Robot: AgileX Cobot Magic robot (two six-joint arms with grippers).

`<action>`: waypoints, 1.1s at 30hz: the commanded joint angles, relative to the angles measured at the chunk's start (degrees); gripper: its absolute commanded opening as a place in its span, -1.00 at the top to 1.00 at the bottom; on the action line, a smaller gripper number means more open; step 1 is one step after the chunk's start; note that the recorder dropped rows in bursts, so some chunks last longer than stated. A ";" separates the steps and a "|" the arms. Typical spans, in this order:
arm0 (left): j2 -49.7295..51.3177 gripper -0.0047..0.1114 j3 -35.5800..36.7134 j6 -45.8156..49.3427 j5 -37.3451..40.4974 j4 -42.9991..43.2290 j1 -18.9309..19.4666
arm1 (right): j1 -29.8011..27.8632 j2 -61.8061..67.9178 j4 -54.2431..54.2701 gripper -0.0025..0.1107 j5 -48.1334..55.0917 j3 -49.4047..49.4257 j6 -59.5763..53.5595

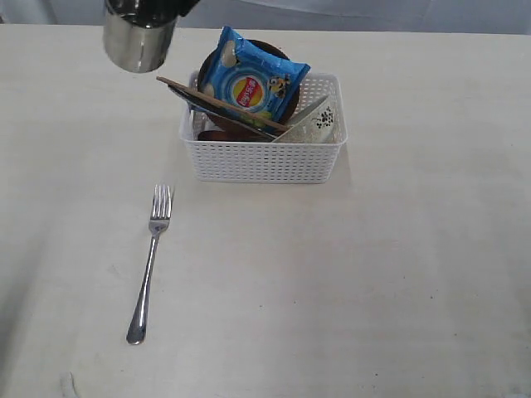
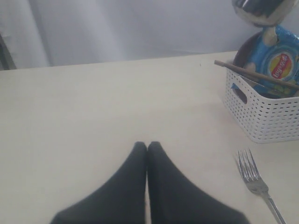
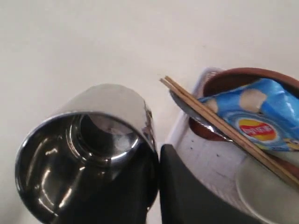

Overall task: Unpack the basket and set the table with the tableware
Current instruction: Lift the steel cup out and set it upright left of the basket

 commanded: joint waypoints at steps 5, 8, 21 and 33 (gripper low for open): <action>-0.13 0.92 0.14 -0.25 -0.48 -0.13 -0.33 | 4.05 15.57 -1.62 0.96 0.24 -15.51 -1.46; -0.13 0.92 0.14 -0.25 -0.48 -0.13 -0.33 | 4.05 20.78 -4.68 0.96 0.24 -17.86 -1.92; -0.13 0.92 0.14 -0.25 -0.48 -0.13 -0.33 | 4.05 27.91 -9.67 0.96 0.24 -18.08 -6.09; -0.13 0.92 0.14 -0.25 -0.48 -0.13 -0.33 | 4.05 28.03 -9.90 0.72 0.24 -18.08 -7.23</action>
